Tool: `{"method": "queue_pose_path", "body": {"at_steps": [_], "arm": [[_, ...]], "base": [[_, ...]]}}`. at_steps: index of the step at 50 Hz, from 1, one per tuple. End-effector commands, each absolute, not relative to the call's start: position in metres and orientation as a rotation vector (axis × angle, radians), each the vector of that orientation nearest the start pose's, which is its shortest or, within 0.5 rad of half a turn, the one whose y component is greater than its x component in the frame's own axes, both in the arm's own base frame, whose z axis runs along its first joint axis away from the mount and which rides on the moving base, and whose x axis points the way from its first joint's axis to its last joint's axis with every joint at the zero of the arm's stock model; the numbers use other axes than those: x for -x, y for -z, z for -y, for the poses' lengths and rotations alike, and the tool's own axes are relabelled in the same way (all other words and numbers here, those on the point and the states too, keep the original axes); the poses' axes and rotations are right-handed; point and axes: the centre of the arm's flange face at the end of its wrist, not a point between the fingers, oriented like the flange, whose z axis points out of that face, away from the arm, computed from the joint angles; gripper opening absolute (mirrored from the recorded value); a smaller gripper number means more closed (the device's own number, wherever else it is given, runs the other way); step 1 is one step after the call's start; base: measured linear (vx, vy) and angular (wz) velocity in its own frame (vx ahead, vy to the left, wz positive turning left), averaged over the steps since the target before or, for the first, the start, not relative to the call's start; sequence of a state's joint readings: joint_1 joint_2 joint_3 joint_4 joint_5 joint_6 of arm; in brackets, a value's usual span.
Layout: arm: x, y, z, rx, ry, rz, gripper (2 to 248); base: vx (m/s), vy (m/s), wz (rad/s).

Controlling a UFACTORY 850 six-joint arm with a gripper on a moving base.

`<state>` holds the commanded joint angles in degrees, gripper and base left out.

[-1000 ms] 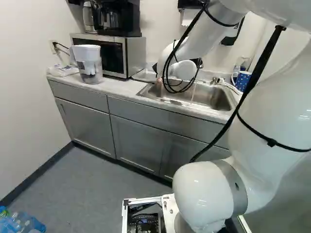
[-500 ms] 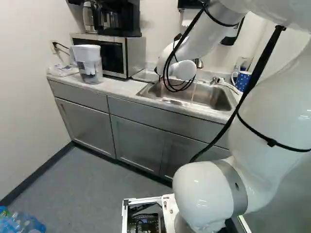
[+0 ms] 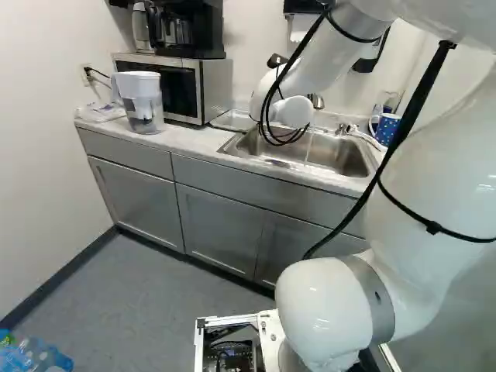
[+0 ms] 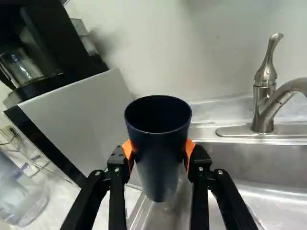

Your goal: Rinse the cup and place it in the tray

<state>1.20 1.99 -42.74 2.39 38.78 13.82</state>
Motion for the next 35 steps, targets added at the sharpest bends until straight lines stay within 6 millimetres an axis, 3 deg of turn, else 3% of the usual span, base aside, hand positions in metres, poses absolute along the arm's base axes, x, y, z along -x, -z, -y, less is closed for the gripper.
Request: {"method": "queue_pose_path", "body": {"at_steps": [22, 35], "arm": [[-0.4822, -0.5465, -0.0077, 2.326, 2.077, -0.052, 123], [-0.4822, -0.5465, -0.0077, 2.326, 2.077, -0.052, 123]], "base": [[0.0, 0.0, 0.0], [0.0, 0.0, 0.0]]}}
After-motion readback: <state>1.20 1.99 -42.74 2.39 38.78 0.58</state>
